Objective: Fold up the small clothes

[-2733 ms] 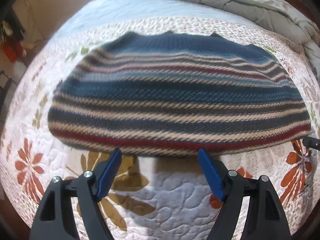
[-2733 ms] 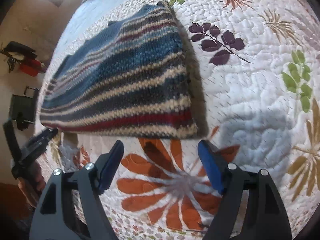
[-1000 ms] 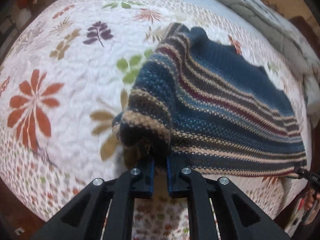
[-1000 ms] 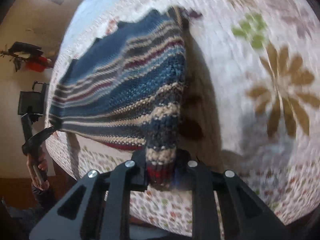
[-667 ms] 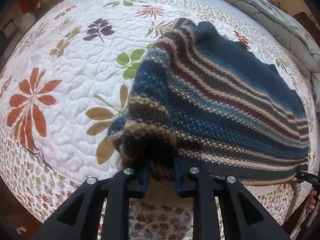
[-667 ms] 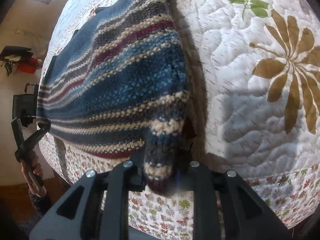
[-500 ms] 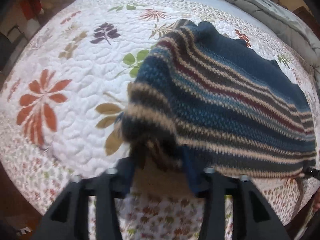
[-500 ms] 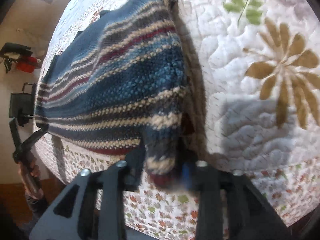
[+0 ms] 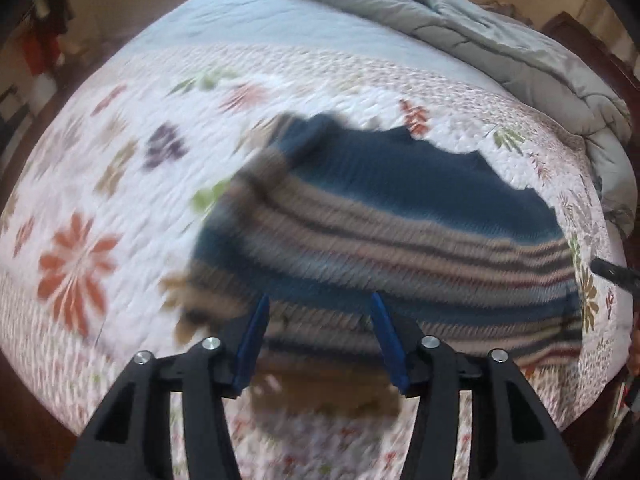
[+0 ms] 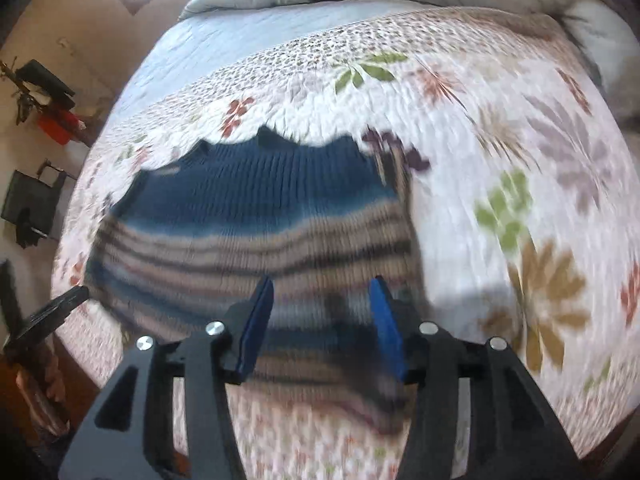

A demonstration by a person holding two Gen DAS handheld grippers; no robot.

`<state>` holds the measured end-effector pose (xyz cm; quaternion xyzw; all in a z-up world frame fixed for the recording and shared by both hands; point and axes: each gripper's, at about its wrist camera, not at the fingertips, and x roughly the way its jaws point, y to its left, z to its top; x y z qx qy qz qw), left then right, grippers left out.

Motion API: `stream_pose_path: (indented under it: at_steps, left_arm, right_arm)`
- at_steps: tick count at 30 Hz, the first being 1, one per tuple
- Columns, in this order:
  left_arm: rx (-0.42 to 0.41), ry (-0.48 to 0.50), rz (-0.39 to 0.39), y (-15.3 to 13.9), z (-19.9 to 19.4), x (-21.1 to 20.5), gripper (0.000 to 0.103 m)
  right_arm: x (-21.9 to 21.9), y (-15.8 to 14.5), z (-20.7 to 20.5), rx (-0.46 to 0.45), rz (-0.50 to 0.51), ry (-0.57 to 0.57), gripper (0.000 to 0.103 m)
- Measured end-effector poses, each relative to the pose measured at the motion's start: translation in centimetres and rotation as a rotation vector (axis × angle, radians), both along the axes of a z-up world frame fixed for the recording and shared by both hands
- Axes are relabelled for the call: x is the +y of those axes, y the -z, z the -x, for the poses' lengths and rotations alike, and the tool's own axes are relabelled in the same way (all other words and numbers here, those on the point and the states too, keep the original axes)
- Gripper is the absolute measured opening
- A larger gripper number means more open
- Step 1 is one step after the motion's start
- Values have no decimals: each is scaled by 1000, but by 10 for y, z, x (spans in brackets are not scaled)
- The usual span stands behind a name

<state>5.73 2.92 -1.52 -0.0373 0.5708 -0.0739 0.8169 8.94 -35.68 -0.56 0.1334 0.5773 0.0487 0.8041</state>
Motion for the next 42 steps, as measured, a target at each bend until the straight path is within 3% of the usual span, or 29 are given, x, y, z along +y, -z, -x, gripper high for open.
stream_pose_path:
  at_steps: [4, 8, 9, 10, 12, 15, 22, 23, 24, 25, 26, 27, 30, 32, 34, 38, 42]
  left_arm:
    - [-13, 46, -9, 13, -54, -29, 55]
    - [26, 52, -53, 38, -98, -34, 56]
    - [43, 45, -51, 44, -103, -31, 56]
    - [65, 37, -44, 52, -109, -27, 56]
    - [109, 10, -64, 69, -115, -18, 56]
    - [141, -13, -32, 87, -117, -7, 58]
    - [124, -6, -58, 87, -113, -11, 58]
    - [120, -7, -65, 84, -110, -11, 58]
    - [114, -10, -81, 79, -105, -12, 57]
    - [102, -9, -88, 74, -99, -11, 58]
    - [89, -4, -88, 68, -93, -12, 62]
    - [77, 3, -81, 63, -84, -14, 67]
    - [53, 23, -58, 53, -53, -20, 69]
    - [57, 47, -31, 53, -36, -26, 70]
    - [77, 71, -5, 57, -22, -34, 70]
    - [80, 109, -9, 62, -14, -52, 70]
    - [62, 120, -36, 62, -13, -58, 71]
  right_arm:
    - [2, 19, -52, 11, 92, -2, 50]
    - [2, 50, -82, 92, 71, -41, 46]
    - [4, 56, -87, 105, 83, -53, 32]
    - [4, 59, -90, 113, 105, -57, 10]
    - [3, 61, -92, 112, 123, -58, 0]
    - [-4, 65, -94, 116, 115, -22, 0]
    - [-9, 74, -94, 132, 99, 34, 0]
    - [-8, 70, -93, 125, 99, 31, 1]
    - [-9, 63, -88, 115, 83, 38, 11]
    - [-11, 57, -82, 112, 62, 46, 30]
    - [-12, 52, -76, 105, 46, 50, 35]
    - [-11, 43, -66, 88, 39, 52, 36]
    - [-6, 24, -29, 66, 30, 32, 37]
    - [-6, 18, -4, 61, 0, 26, 50]
    - [-7, 17, 15, 57, -2, 29, 54]
    - [-21, 27, 28, 75, -12, 20, 64]
    - [-39, 55, 29, 119, -133, -1, 66]
